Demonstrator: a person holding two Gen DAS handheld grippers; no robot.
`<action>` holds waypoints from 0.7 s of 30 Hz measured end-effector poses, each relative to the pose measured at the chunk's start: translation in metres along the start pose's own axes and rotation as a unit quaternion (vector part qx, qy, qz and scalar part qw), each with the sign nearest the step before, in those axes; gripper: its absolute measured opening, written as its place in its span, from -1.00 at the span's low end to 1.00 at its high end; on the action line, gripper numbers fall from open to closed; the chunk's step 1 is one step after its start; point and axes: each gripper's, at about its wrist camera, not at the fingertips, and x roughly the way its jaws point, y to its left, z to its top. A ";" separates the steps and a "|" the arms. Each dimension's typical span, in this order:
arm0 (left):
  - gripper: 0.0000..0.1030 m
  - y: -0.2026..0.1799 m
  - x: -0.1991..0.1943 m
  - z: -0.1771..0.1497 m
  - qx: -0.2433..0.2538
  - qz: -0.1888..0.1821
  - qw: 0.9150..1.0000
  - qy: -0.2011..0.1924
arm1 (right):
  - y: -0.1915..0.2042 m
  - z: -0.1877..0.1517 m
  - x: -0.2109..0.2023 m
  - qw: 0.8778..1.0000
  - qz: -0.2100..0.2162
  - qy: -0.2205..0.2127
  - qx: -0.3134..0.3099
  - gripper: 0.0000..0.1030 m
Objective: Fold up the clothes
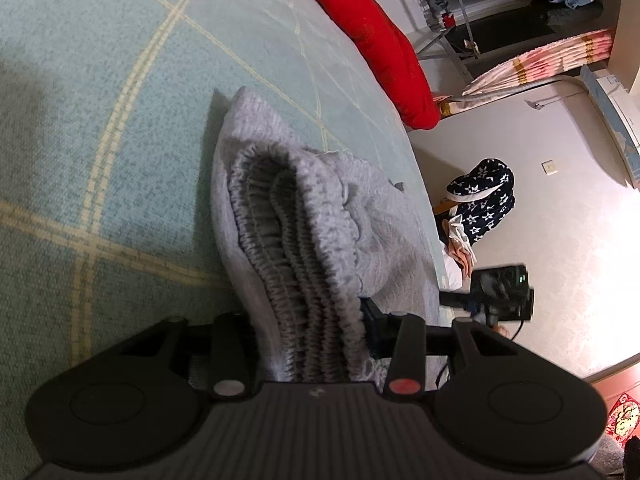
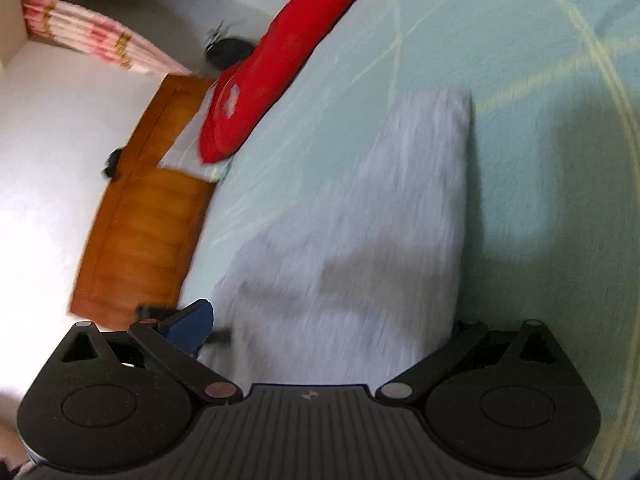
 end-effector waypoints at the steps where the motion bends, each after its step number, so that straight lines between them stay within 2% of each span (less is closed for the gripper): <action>1: -0.17 0.000 0.000 0.000 -0.001 0.000 1.000 0.001 | -0.001 -0.005 -0.002 1.000 0.009 0.004 0.000 1.00; 3: -0.18 0.000 0.000 0.002 -0.002 0.000 1.000 0.002 | -0.004 -0.009 -0.003 1.000 0.023 0.009 0.005 1.00; 9: -0.18 -0.003 0.000 0.001 -0.001 0.002 1.000 -0.001 | -0.014 0.011 0.014 0.998 0.039 0.021 0.033 0.99; 10: -0.19 -0.004 0.000 0.001 -0.001 0.001 1.000 -0.002 | -0.018 0.008 0.010 0.999 0.037 0.019 0.026 0.83; 11: -0.19 -0.004 0.000 0.001 -0.001 0.001 1.000 -0.003 | -0.021 0.005 0.006 0.999 0.035 0.018 0.019 0.39; 12: -0.20 -0.004 0.001 0.001 -0.002 0.001 1.000 -0.002 | -0.029 0.002 0.002 0.999 0.027 0.010 0.029 0.09; 13: -0.21 -0.005 0.001 0.001 -0.002 0.002 1.000 -0.002 | -0.041 -0.002 -0.002 0.999 0.016 0.000 0.047 -0.66; 14: -0.22 -0.006 0.002 0.002 -0.003 0.004 1.000 -0.002 | -0.046 -0.004 -0.003 0.998 0.011 -0.003 0.054 -0.85; 21: -0.22 -0.013 0.004 0.001 -0.005 0.017 1.000 -0.009 | -0.044 -0.006 0.001 0.998 -0.023 -0.001 0.050 -0.85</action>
